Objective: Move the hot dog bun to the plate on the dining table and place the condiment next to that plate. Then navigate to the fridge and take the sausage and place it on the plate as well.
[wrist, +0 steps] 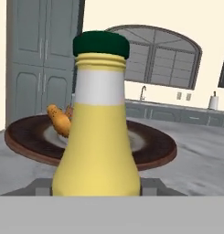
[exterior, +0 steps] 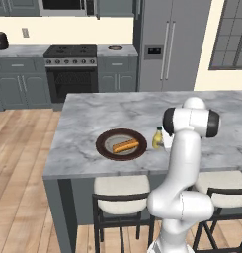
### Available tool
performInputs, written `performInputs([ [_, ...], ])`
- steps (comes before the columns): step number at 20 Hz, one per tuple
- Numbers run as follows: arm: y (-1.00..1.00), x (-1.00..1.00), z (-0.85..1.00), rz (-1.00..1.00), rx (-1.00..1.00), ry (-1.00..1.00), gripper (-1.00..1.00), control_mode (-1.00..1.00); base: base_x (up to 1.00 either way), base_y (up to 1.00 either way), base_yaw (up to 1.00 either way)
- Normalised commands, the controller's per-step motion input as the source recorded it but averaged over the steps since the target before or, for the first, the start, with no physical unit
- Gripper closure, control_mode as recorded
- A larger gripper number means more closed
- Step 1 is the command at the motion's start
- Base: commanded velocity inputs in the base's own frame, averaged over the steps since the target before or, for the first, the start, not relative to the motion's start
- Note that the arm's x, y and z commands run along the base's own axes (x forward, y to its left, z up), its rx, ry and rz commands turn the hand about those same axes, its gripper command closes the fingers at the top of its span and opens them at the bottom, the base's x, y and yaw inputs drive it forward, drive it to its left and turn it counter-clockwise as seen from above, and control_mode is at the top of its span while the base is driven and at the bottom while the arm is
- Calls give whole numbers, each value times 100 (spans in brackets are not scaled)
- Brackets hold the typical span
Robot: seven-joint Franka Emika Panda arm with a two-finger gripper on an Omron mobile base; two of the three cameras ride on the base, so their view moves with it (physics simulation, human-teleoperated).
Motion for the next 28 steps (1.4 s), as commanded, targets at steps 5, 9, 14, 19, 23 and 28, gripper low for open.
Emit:
performInputs([
  [5, 0, 0, -1, 0, -3, 0, -100, -100, 0, 0, 0],
  [9, 0, -2, 0, 0, 0, -5, -100, -100, 0, 0, 0],
  [14, 0, -29, 12, 0, -1, -19, -100, -100, 0, 0, 0],
  [19, 0, -45, 43, 0, 0, -21, -100, -100, 0, 0, 0],
  [23, 0, -39, 60, 0, 0, -19, -100, -100, 0, 0, 0],
  [28, 0, -18, 63, 0, 0, -15, -100, -100, 0, 0, 0],
])
